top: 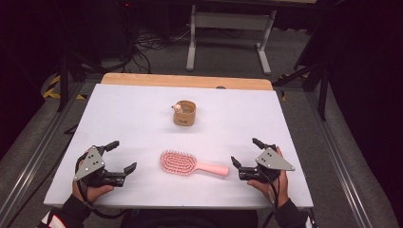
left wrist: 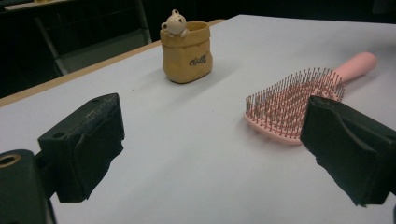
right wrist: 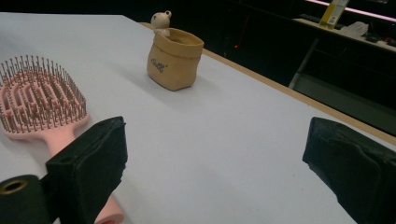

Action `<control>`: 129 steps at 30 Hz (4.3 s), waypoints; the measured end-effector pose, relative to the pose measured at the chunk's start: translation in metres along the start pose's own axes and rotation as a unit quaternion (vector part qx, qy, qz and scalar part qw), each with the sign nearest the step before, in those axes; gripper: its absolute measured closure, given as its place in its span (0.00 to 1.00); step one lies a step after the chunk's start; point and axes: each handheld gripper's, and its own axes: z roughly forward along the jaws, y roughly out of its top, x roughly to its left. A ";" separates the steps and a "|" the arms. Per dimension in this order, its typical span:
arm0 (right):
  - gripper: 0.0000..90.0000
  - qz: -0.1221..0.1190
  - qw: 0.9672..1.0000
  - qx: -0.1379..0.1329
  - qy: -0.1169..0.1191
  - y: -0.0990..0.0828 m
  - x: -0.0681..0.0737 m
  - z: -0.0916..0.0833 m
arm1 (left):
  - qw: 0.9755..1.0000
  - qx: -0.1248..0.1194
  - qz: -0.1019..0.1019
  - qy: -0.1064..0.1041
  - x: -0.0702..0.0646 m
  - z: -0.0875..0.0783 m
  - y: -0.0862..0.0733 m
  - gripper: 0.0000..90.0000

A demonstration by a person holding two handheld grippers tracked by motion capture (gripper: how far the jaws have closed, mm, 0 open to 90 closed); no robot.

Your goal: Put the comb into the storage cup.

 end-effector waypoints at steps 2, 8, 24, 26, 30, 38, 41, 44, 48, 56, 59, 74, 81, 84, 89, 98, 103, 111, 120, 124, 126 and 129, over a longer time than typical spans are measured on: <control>0.08 0.000 1.000 0.010 0.001 -0.001 -0.001 0.002 | 1.000 0.004 0.004 0.002 -0.001 0.001 0.000 0.08; 0.08 0.006 1.000 0.021 0.014 0.002 -0.005 0.006 | 1.000 0.003 0.011 0.000 -0.003 -0.001 0.000 0.07; 0.17 -0.029 0.983 0.133 0.127 0.045 0.001 0.043 | 0.999 0.029 0.025 0.005 -0.007 -0.002 -0.003 0.06; 0.19 -0.032 0.976 0.167 0.137 0.047 0.004 0.049 | 0.999 0.030 0.024 0.004 -0.007 -0.002 -0.003 0.06; 0.19 -0.034 0.959 0.225 0.166 0.047 0.013 0.064 | 0.999 0.034 0.022 0.001 -0.007 -0.001 -0.004 0.06; 0.22 -0.065 0.930 0.291 0.217 0.050 0.040 0.088 | 0.998 0.047 0.029 -0.007 -0.008 0.001 -0.006 0.06; 0.24 -0.075 0.919 0.309 0.231 0.049 0.049 0.097 | 0.999 0.046 0.028 -0.011 -0.009 0.002 -0.006 0.06; 0.27 -0.081 0.916 0.314 0.238 0.049 0.056 0.104 | 0.998 0.049 0.027 -0.012 -0.009 0.003 -0.006 0.06; 0.41 -0.092 0.907 0.322 0.256 0.049 0.063 0.114 | 0.998 0.049 0.028 -0.012 -0.009 0.003 -0.006 0.06; 0.59 -0.098 0.893 0.338 0.282 0.046 0.069 0.124 | 0.998 0.050 0.027 -0.014 -0.010 0.003 -0.006 0.06; 0.67 -0.096 0.892 0.333 0.289 0.046 0.068 0.125 | 0.998 0.051 0.027 -0.016 -0.009 0.004 -0.006 0.06; 0.77 -0.121 0.903 0.299 0.285 0.042 0.072 0.115 | 0.998 0.055 0.019 -0.016 -0.008 0.005 -0.007 0.07; 0.77 -0.117 0.926 0.253 0.255 0.044 0.067 0.109 | 0.998 0.054 0.013 -0.011 -0.008 0.006 -0.006 0.08; 0.77 -0.113 0.939 0.227 0.234 0.046 0.064 0.104 | 0.999 0.051 0.005 -0.010 -0.007 0.006 -0.005 0.08; 0.77 -0.106 0.955 0.184 0.205 0.050 0.061 0.098 | 0.999 0.050 0.003 -0.002 -0.007 0.009 -0.003 0.10; 0.77 -0.087 0.978 0.107 0.155 0.053 0.058 0.088 | 0.999 0.034 -0.012 0.007 -0.003 0.017 0.010 0.13; 0.77 -0.076 0.985 0.075 0.136 0.055 0.057 0.084 | 0.999 0.026 -0.025 -0.008 0.000 0.021 0.016 0.11; 0.77 -0.073 0.989 0.047 0.116 0.055 0.059 0.081 | 0.999 0.010 -0.035 -0.024 0.000 0.035 0.033 0.08; 0.77 -0.077 0.991 0.030 0.102 0.054 0.063 0.080 | 0.995 -0.004 -0.065 -0.075 -0.012 0.068 0.054 0.11; 0.77 -0.075 0.992 0.020 0.099 0.054 0.066 0.079 | 0.992 -0.011 -0.085 -0.095 -0.017 0.082 0.063 0.13; 0.77 -0.076 0.992 0.013 0.097 0.054 0.067 0.078 | 0.991 -0.009 -0.090 -0.099 -0.021 0.090 0.067 0.14; 0.77 -0.082 0.992 0.007 0.092 0.055 0.070 0.077 | 0.988 -0.012 -0.106 -0.109 -0.024 0.104 0.071 0.16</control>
